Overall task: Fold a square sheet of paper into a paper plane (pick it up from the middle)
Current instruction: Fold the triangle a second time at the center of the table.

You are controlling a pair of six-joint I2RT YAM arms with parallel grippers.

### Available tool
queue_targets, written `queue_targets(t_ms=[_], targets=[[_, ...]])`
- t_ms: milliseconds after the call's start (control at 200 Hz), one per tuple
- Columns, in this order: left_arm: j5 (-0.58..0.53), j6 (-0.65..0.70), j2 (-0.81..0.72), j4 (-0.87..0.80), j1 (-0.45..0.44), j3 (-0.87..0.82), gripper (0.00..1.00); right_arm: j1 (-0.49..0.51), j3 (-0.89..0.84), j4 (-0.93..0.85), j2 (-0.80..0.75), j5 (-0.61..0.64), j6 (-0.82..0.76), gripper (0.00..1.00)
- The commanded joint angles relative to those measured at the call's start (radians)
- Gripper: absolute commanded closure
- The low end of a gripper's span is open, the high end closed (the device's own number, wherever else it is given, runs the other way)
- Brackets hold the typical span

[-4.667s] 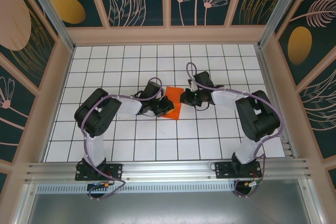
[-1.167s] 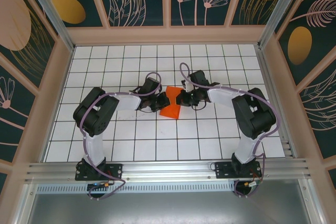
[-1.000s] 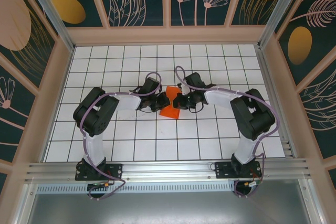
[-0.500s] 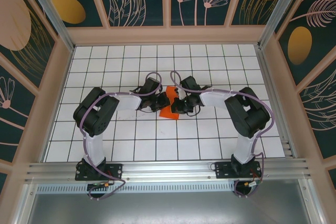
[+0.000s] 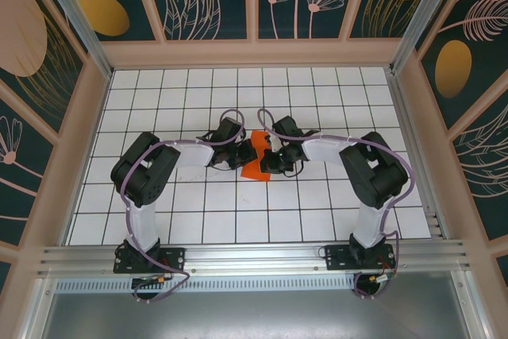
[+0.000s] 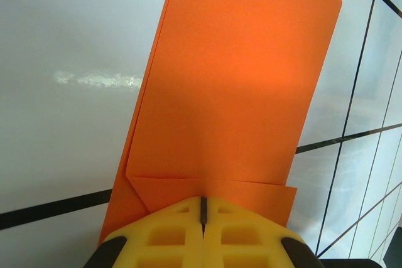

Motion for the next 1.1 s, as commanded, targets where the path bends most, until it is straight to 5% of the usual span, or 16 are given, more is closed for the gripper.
queue_targets(t_ms=[0,736,1096], targets=[[-0.106,-0.008,0.059,-0.150,-0.007,-0.029,0.94,0.005,-0.018,-0.057,0.025,0.021,-0.033,0.99],[-0.115,-0.013,0.062,-0.158,-0.007,-0.055,0.95,0.002,-0.136,-0.137,-0.062,-0.059,-0.110,0.99],[-0.108,-0.012,0.057,-0.152,-0.008,-0.055,0.95,-0.025,-0.051,-0.078,-0.136,-0.046,-0.060,0.98]])
